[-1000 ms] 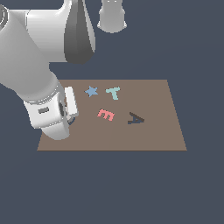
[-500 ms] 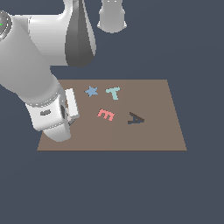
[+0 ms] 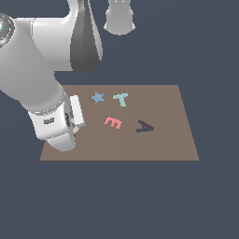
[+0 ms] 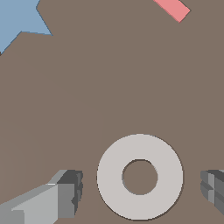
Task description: Insert a designated object into the corresponding slot on a board.
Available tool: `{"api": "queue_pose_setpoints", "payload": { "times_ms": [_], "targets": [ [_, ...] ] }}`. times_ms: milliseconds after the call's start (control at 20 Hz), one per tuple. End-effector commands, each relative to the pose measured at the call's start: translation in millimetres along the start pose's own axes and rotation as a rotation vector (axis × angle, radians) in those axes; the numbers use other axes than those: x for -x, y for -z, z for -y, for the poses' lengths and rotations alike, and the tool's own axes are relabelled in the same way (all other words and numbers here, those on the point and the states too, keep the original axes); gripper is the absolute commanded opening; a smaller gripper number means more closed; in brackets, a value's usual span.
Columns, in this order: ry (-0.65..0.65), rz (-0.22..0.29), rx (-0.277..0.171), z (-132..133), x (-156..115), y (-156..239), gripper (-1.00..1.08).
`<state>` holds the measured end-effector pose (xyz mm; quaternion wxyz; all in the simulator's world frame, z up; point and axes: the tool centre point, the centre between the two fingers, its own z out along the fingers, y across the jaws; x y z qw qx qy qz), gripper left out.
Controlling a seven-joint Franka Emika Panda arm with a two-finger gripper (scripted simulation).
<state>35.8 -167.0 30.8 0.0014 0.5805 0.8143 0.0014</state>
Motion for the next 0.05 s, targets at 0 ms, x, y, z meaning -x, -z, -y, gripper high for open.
{"api": "queue_pose_setpoints", "payload": {
  "times_ms": [0],
  "targets": [
    [0.0, 0.0, 0.0, 0.0, 0.0, 0.0, 1.0]
  ]
}}
